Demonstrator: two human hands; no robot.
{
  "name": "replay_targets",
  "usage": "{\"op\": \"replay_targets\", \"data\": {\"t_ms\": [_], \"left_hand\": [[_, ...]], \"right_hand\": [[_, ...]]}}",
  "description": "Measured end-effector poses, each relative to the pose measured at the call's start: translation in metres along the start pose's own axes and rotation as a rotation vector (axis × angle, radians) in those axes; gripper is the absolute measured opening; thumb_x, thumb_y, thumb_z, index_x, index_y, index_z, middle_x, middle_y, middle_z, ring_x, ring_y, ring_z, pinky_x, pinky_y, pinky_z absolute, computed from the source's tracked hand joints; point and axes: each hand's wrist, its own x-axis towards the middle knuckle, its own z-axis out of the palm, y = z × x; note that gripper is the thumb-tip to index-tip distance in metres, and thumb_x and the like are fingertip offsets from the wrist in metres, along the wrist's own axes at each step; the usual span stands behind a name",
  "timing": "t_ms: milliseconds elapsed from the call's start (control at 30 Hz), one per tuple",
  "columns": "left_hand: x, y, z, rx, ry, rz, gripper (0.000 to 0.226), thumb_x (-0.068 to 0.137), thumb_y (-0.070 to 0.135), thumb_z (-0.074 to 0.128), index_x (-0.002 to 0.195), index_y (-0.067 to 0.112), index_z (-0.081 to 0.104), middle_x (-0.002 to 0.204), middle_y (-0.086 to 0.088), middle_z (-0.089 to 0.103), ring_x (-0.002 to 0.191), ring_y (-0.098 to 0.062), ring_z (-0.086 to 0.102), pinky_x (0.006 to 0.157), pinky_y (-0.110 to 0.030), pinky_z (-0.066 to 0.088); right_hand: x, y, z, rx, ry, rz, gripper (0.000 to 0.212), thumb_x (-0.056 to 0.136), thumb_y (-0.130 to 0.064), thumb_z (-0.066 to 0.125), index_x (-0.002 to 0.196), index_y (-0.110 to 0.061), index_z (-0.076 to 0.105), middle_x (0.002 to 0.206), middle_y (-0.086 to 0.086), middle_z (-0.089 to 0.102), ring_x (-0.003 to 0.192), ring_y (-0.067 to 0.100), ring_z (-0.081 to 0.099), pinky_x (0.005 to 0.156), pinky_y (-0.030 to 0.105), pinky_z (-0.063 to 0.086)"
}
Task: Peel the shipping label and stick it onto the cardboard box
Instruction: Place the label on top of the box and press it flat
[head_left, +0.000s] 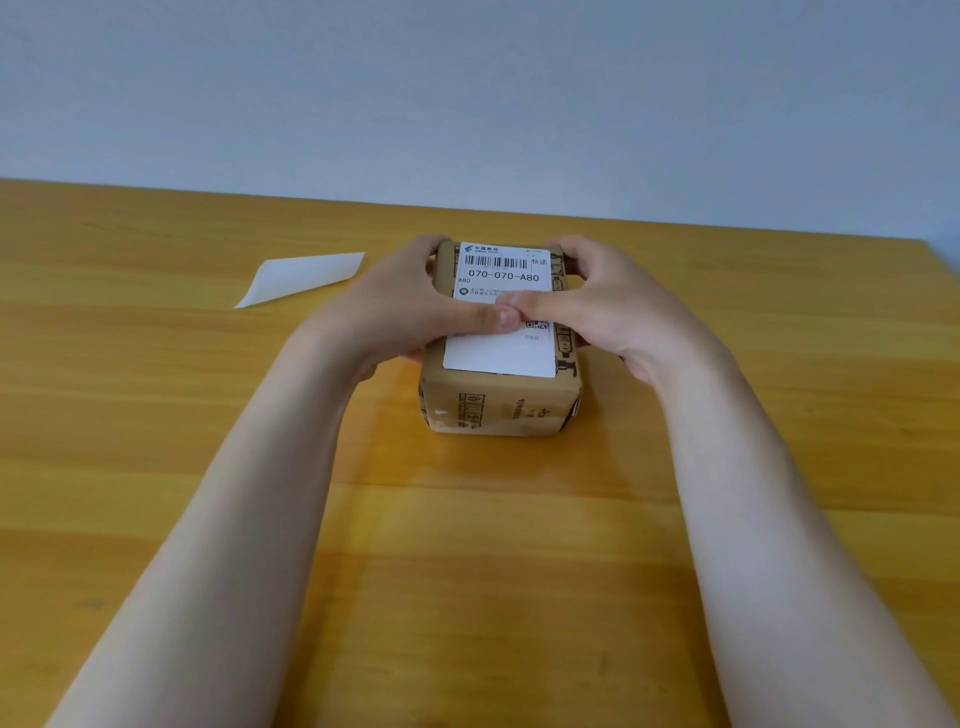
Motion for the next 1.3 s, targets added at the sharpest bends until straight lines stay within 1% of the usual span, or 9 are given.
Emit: {"op": "replay_targets", "data": {"t_ms": [133, 233, 400, 667, 833, 967, 1133, 1233, 1300], "left_hand": [[0.0, 0.0, 0.0, -0.034, 0.099, -0.008, 0.073, 0.072, 0.04, 0.095, 0.132, 0.031, 0.053, 0.108, 0.02, 0.063, 0.082, -0.004, 0.074, 0.045, -0.019, 0.057], [0.003, -0.002, 0.001, -0.049, 0.159, -0.024, 0.066, 0.074, 0.042, 0.094, 0.128, 0.027, 0.06, 0.108, 0.013, 0.068, 0.067, -0.003, 0.076, 0.042, -0.019, 0.055], [0.007, -0.006, 0.001, -0.082, 0.208, -0.047, 0.059, 0.076, 0.043, 0.093, 0.122, 0.019, 0.064, 0.103, 0.002, 0.078, 0.059, -0.001, 0.077, 0.042, -0.024, 0.057], [0.009, -0.008, 0.001, -0.143, 0.265, -0.049, 0.036, 0.087, 0.041, 0.086, 0.101, 0.017, 0.063, 0.075, 0.002, 0.079, 0.052, -0.008, 0.076, 0.04, -0.024, 0.054], [0.01, -0.009, 0.002, -0.122, 0.279, -0.048, 0.033, 0.092, 0.045, 0.079, 0.094, 0.019, 0.061, 0.08, 0.0, 0.079, 0.048, -0.011, 0.074, 0.042, -0.027, 0.055], [0.008, -0.005, 0.005, -0.064, 0.275, -0.057, 0.038, 0.096, 0.05, 0.073, 0.109, 0.015, 0.065, 0.085, 0.005, 0.077, 0.059, -0.008, 0.074, 0.042, -0.023, 0.054], [0.006, -0.001, -0.001, -0.06, 0.138, 0.001, 0.076, 0.087, 0.051, 0.08, 0.153, 0.026, 0.052, 0.127, 0.009, 0.071, 0.1, -0.01, 0.075, 0.076, -0.032, 0.062], [0.007, -0.005, -0.003, -0.039, 0.063, 0.03, 0.117, 0.072, 0.045, 0.094, 0.168, 0.025, 0.03, 0.148, 0.009, 0.057, 0.115, -0.015, 0.069, 0.096, -0.037, 0.06], [0.007, -0.006, -0.001, -0.055, 0.071, 0.047, 0.117, 0.07, 0.043, 0.095, 0.167, 0.024, 0.033, 0.134, 0.014, 0.058, 0.107, -0.006, 0.066, 0.083, -0.025, 0.058]], "right_hand": [[0.003, 0.002, 0.005, 0.005, 0.091, 0.017, 0.071, 0.075, -0.045, 0.089, 0.135, -0.025, 0.057, 0.109, -0.017, 0.071, 0.076, -0.005, 0.073, 0.057, 0.016, 0.053], [0.004, 0.002, 0.008, 0.006, 0.149, 0.012, 0.068, 0.074, -0.049, 0.089, 0.13, -0.023, 0.061, 0.106, -0.013, 0.074, 0.069, -0.006, 0.073, 0.049, 0.014, 0.051], [0.004, 0.002, 0.008, 0.016, 0.192, 0.008, 0.063, 0.074, -0.049, 0.09, 0.125, -0.021, 0.068, 0.105, -0.008, 0.077, 0.082, 0.003, 0.075, 0.051, 0.017, 0.05], [0.005, 0.005, 0.006, 0.012, 0.241, 0.006, 0.031, 0.076, -0.051, 0.086, 0.095, -0.027, 0.08, 0.083, -0.01, 0.08, 0.078, 0.008, 0.077, 0.061, 0.029, 0.057], [0.004, 0.005, 0.006, -0.002, 0.284, 0.002, 0.024, 0.081, -0.053, 0.078, 0.085, -0.03, 0.083, 0.076, -0.014, 0.079, 0.077, 0.019, 0.077, 0.068, 0.043, 0.066], [0.003, 0.003, 0.005, 0.0, 0.22, 0.001, 0.02, 0.09, -0.047, 0.074, 0.087, -0.028, 0.081, 0.075, -0.013, 0.079, 0.068, 0.009, 0.073, 0.049, 0.023, 0.055], [-0.001, -0.002, -0.002, 0.061, 0.039, -0.015, 0.013, 0.098, -0.043, 0.068, 0.087, -0.034, 0.069, 0.082, -0.024, 0.071, 0.068, -0.015, 0.068, 0.054, 0.008, 0.049], [-0.002, -0.003, -0.001, 0.054, -0.011, -0.03, 0.017, 0.092, -0.04, 0.076, 0.106, -0.035, 0.069, 0.103, -0.022, 0.075, 0.079, -0.014, 0.07, 0.065, 0.013, 0.051], [-0.002, -0.004, 0.003, 0.026, 0.01, -0.045, 0.037, 0.087, -0.04, 0.08, 0.121, -0.031, 0.067, 0.11, -0.019, 0.075, 0.087, -0.006, 0.072, 0.07, 0.018, 0.053]]}}
